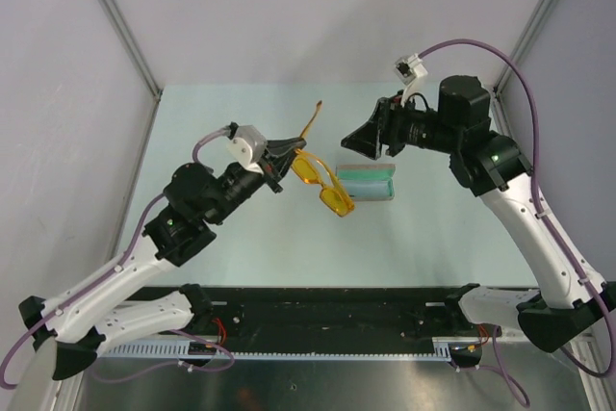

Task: Organize the sunglasses
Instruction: Pass from the left arm to the right

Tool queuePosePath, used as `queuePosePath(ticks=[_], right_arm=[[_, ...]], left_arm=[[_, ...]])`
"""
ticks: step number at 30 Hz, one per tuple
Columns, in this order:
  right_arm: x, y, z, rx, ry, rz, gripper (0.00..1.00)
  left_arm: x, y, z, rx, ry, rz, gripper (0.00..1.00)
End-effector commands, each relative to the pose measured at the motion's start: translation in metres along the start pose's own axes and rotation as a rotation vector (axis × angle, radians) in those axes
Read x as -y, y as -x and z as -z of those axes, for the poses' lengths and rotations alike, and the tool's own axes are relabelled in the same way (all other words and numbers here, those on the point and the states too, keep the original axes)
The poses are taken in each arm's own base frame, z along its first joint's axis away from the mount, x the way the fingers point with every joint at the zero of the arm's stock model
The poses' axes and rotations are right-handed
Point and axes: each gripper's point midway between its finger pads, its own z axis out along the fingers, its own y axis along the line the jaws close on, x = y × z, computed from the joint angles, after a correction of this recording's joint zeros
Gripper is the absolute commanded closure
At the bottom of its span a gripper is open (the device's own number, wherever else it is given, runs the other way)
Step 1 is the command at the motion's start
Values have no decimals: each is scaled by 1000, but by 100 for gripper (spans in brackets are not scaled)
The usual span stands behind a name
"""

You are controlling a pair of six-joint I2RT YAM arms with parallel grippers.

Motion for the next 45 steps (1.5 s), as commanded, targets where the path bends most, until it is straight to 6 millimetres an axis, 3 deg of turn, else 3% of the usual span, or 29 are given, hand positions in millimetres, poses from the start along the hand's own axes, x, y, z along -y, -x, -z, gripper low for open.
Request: queuePosePath(ticks=[1,3,8,13,22,29,36,45], right_arm=[[-58,2,29,-36,302,-39,37],[-74,-3,35,-63,405,-52,41],[-71,-21,29,-112,458,-93,42],[-61,-26,13,-127,457,-115,44],[-55,-34,-4,-166,498,-160,51],[-64,-40,-1,-194,580,-162,59],[-80,-38,8,-170,673,-159,56],[-86,-31,17,-131,704,-174,58]], left_arm=[[33,52,12,177,-215,-135,100],[41,61,17,227,-267,-196,100],[39,73,9,298,-258,-301,99],[35,60,-14,271,-293,-324,100],[33,53,-25,279,-334,-309,100],[43,65,-16,320,-403,-303,100],[42,69,-13,330,-420,-313,100],[37,68,-12,327,-409,-313,100]])
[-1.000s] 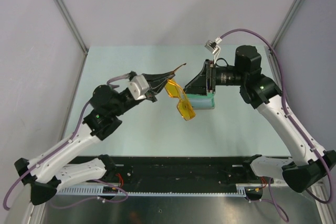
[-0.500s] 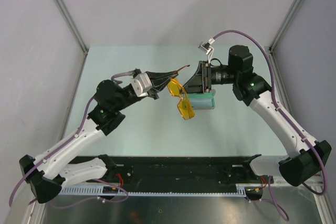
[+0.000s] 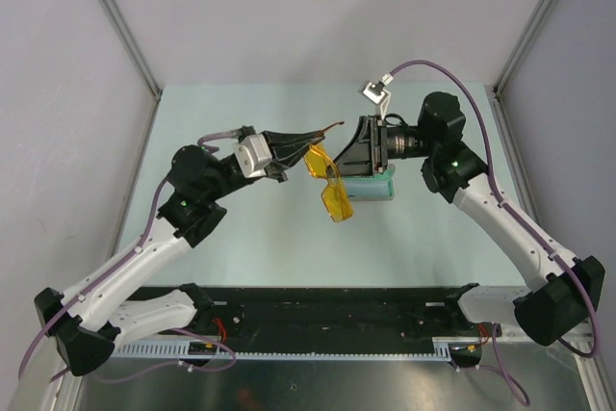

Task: Organize the sunglasses
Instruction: Pass from the left arm to the right

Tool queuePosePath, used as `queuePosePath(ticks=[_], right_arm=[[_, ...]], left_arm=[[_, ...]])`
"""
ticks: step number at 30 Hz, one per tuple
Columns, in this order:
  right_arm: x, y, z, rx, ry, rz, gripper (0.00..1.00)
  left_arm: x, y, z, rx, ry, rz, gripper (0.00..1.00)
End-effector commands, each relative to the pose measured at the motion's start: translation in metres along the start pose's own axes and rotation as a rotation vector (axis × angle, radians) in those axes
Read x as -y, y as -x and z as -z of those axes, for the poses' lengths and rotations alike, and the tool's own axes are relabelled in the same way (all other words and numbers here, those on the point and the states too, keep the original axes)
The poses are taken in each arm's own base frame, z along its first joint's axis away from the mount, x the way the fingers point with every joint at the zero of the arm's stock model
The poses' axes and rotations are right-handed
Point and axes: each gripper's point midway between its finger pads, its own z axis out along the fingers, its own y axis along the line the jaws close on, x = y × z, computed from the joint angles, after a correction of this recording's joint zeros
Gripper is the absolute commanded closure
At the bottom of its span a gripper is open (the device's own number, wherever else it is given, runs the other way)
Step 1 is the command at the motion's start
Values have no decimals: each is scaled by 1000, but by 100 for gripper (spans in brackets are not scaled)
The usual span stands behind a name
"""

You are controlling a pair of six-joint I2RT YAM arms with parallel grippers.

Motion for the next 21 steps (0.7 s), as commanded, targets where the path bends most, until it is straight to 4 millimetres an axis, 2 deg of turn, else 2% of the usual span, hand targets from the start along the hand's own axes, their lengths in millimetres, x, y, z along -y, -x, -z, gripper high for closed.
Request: queuePosePath(ticks=[1,9,21], right_arm=[[-30,7,7,28,74,75,58],[-30,1,4,4,87,64,61],[-24,-4,-12,-20,111,30,65]], left_arm=[[-7,41,3,102,-3,-99,100],[-7,44,4,109,-1,-93,100],[-7,45,2,114,-6,-86,100]])
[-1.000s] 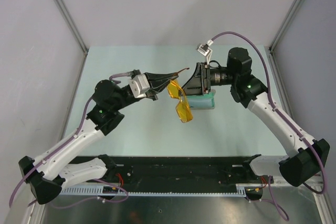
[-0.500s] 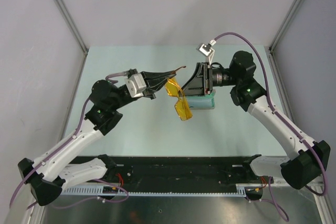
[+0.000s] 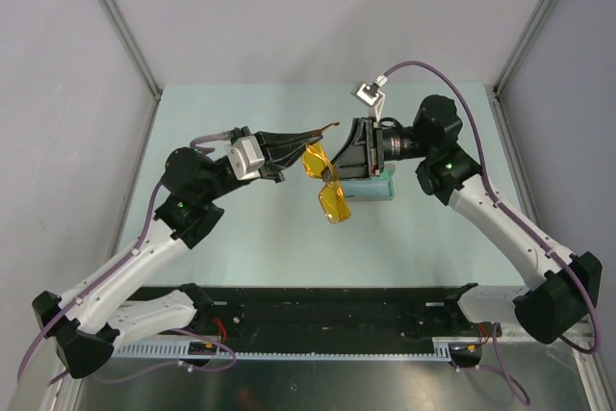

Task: Organize the sunglasses
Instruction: Pass from the left arm to the right

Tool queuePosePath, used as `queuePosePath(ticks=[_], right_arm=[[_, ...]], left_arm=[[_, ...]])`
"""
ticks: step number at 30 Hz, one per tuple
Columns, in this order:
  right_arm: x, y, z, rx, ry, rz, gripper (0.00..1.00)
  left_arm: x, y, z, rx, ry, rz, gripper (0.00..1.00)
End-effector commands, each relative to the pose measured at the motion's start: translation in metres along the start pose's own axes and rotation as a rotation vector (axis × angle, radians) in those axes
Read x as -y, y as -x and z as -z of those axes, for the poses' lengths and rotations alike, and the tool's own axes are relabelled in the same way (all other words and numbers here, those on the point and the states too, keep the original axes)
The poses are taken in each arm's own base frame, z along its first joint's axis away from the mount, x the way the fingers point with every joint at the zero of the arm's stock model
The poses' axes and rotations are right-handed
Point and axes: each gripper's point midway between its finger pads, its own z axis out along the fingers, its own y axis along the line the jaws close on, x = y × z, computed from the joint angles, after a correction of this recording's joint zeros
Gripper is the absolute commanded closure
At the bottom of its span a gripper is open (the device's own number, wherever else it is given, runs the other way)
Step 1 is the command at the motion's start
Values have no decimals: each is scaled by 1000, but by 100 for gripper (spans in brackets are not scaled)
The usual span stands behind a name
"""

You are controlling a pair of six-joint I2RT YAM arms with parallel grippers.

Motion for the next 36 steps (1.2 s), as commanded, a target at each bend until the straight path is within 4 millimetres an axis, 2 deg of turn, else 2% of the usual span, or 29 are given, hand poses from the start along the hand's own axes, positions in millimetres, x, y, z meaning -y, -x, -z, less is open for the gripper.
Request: queuePosePath(ticks=[1,5,12,14,16,18,27,36], right_arm=[[-5,0,-6,-7,32,19,69],[-2,1,-7,-3,29,10,80],[1,0,-7,-6,23,-1,92],[0,1,-7,-5,25,3,88],[-1,1,-7,-6,28,0,76],[-1,1,-8,-4,33,5,73],[-4,2,-12,-15,69,-7,76],[-29,3,-21,-16,178,-32,80]], left_arm=[[-6,29,-1,68,-4,-75,100],[-6,28,-1,66,-5,-72,100],[-8,27,-1,63,10,-77,100],[-8,27,-1,63,9,-77,100],[-9,28,-1,65,14,-79,100],[-10,27,-1,61,18,-75,100],[-16,28,0,67,55,-78,100],[-17,32,0,88,60,-82,100]])
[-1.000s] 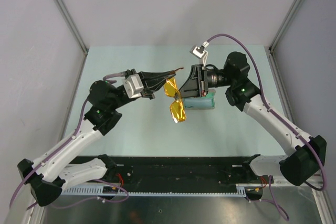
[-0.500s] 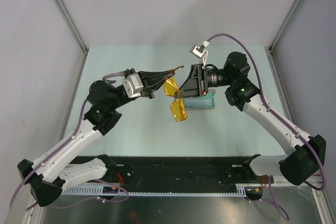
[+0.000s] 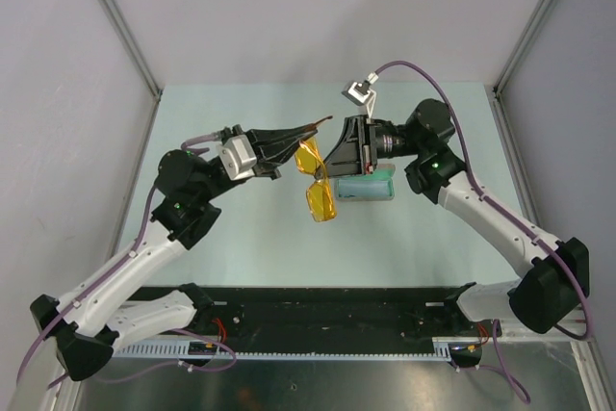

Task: Organize the sunglasses
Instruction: Pass from the left arm to the right

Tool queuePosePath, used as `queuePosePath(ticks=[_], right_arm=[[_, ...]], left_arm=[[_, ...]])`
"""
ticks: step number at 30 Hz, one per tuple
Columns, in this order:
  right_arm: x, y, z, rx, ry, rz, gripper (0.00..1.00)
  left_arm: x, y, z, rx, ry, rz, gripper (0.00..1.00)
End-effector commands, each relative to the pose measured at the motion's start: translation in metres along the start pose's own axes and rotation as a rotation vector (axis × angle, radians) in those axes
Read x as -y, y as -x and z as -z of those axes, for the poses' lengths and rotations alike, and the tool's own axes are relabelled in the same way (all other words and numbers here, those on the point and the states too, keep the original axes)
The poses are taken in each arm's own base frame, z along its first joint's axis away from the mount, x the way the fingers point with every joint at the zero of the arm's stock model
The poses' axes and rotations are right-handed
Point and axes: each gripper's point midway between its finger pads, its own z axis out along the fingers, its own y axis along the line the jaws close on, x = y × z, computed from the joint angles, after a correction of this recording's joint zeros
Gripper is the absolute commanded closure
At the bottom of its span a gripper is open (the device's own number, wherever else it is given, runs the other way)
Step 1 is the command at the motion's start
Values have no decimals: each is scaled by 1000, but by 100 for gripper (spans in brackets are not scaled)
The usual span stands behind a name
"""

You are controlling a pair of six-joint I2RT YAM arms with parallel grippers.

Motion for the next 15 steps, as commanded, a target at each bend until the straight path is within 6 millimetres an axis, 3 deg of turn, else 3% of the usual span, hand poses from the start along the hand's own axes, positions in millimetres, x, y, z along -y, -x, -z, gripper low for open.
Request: queuePosePath(ticks=[1,9,13,15], right_arm=[[-29,0,-10,-12,111,38,81],[-34,2,-14,2,131,28,100],[-34,3,-14,9,130,23,100],[-32,5,-14,17,123,18,100]], left_arm=[[-10,25,-2,70,30,-62,100],[-8,25,-2,78,20,-51,99],[-9,23,-1,71,34,-44,99],[-12,22,0,68,54,-40,92]])
